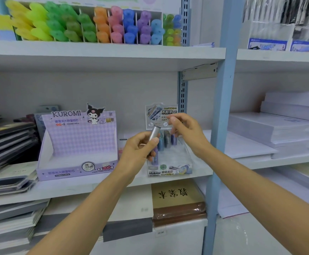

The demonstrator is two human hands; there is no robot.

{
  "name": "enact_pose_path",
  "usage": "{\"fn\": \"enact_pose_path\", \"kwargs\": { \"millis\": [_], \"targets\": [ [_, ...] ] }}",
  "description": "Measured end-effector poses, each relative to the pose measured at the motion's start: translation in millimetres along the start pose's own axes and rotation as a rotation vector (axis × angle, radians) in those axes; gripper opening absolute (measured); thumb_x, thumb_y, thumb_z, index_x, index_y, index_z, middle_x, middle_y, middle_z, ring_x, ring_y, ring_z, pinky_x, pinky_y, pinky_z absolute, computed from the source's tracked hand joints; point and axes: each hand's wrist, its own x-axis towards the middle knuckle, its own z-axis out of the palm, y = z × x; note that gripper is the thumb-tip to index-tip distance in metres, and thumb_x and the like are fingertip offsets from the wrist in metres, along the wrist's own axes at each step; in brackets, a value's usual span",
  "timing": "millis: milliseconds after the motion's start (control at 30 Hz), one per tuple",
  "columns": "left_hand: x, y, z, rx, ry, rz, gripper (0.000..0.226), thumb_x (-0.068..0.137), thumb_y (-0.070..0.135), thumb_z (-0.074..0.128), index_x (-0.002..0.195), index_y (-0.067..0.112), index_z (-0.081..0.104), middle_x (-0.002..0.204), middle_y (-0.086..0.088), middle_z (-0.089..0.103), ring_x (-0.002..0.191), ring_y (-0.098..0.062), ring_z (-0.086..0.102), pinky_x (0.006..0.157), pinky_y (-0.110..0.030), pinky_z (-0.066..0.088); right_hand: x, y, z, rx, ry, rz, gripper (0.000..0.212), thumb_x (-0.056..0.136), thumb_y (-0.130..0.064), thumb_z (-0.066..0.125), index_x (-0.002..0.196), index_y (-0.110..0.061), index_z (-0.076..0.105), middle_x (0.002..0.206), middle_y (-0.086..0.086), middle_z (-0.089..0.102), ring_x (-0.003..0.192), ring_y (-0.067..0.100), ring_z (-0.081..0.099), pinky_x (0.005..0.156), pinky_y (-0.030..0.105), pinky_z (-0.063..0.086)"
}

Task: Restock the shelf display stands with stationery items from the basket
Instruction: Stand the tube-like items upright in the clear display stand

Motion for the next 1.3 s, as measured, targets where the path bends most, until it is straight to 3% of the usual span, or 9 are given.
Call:
{"fn": "enact_pose_path", "kwargs": {
  "millis": [133, 400, 600, 733, 833, 1000, 1100, 1200, 1300],
  "targets": [
    [-5, 9, 6, 0.016, -0.003, 0.014, 0.013, 0.093, 0.010, 0.061, 0.104, 0.009, 0.068, 0.069, 0.001, 0.063, 0.058, -0.009, 0.054, 0.057, -0.022, 0.050, -17, -19, 6, 0.080, -0.296, -0.017, 0.023, 0.092, -0.017, 0.063, 0.115, -0.012, 0.066, 0.088, -0.010, 0.070, 0.074, 0.002, 0.064, 0.065, 0.014, 0.049],
    [-14, 16, 0, -0.065, 0.084, -0.015, 0.024, 0.087, 0.002, 0.066, 0.110, 0.003, 0.066, 0.077, -0.005, 0.069, 0.062, -0.008, 0.063, 0.060, -0.018, 0.053, -28, -28, 4, 0.309, -0.143, 0.046, 0.020, 0.090, -0.004, 0.062, 0.109, -0.004, 0.065, 0.091, 0.010, 0.070, 0.077, 0.015, 0.067, 0.071, 0.021, 0.055],
    [-15, 19, 1, -0.167, 0.200, 0.030, 0.013, 0.087, 0.010, 0.068, 0.100, 0.014, 0.069, 0.076, 0.005, 0.072, 0.068, -0.008, 0.065, 0.064, -0.018, 0.054, -39, -28, -1, 0.247, -0.328, 0.148, 0.010, 0.088, -0.008, 0.066, 0.098, -0.011, 0.065, 0.087, 0.006, 0.074, 0.075, 0.015, 0.068, 0.074, 0.027, 0.055],
    [-15, 20, 6, -0.122, 0.208, 0.032, 0.020, 0.086, 0.014, 0.071, 0.105, 0.009, 0.067, 0.094, -0.008, 0.074, 0.086, -0.019, 0.071, 0.071, -0.023, 0.057, -43, -26, -3, 0.113, -0.322, 0.115, 0.012, 0.092, -0.017, 0.062, 0.101, -0.011, 0.068, 0.093, 0.002, 0.072, 0.085, 0.014, 0.066, 0.081, 0.028, 0.053],
    [-14, 20, 12, -0.017, 0.192, 0.063, 0.019, 0.083, 0.012, 0.074, 0.101, 0.008, 0.069, 0.088, -0.007, 0.074, 0.082, -0.019, 0.071, 0.073, -0.026, 0.058, -42, -31, -4, 0.105, -0.174, 0.025, 0.021, 0.097, -0.019, 0.056, 0.113, -0.011, 0.067, 0.095, 0.003, 0.067, 0.083, 0.012, 0.061, 0.078, 0.030, 0.051],
    [-18, 23, 22, 0.098, 0.081, 0.172, 0.015, 0.084, 0.010, 0.072, 0.097, 0.018, 0.071, 0.081, 0.009, 0.075, 0.077, -0.004, 0.070, 0.073, -0.015, 0.052, -38, -38, -9, -0.023, -0.326, -0.072, 0.024, 0.096, -0.019, 0.057, 0.117, -0.027, 0.068, 0.106, -0.007, 0.063, 0.086, 0.005, 0.059, 0.076, 0.023, 0.049],
    [-20, 19, 24, 0.188, 0.065, 0.168, 0.022, 0.089, 0.015, 0.068, 0.110, 0.014, 0.070, 0.096, 0.005, 0.074, 0.086, -0.006, 0.069, 0.079, -0.019, 0.053, -36, -32, -13, 0.002, -0.310, -0.049, 0.019, 0.091, -0.016, 0.064, 0.109, -0.022, 0.068, 0.107, -0.001, 0.066, 0.092, 0.010, 0.061, 0.079, 0.026, 0.050],
    [-25, 8, 23, 0.438, 0.115, 0.236, 0.025, 0.092, 0.020, 0.063, 0.117, 0.018, 0.064, 0.107, 0.009, 0.067, 0.092, 0.000, 0.061, 0.079, -0.012, 0.047, -33, -22, -19, 0.140, -0.168, 0.011, 0.017, 0.089, -0.013, 0.067, 0.105, -0.014, 0.062, 0.101, 0.006, 0.069, 0.091, 0.014, 0.066, 0.079, 0.025, 0.052],
    [-40, -9, 19, 0.804, 0.089, 0.437, 0.028, 0.092, 0.018, 0.063, 0.120, 0.014, 0.061, 0.118, 0.003, 0.059, 0.112, -0.010, 0.052, 0.097, -0.023, 0.037, -26, -11, -27, 0.146, 0.053, 0.048, 0.014, 0.088, -0.011, 0.068, 0.099, -0.012, 0.061, 0.089, 0.004, 0.069, 0.082, 0.014, 0.068, 0.072, 0.022, 0.053]
  ]
}}
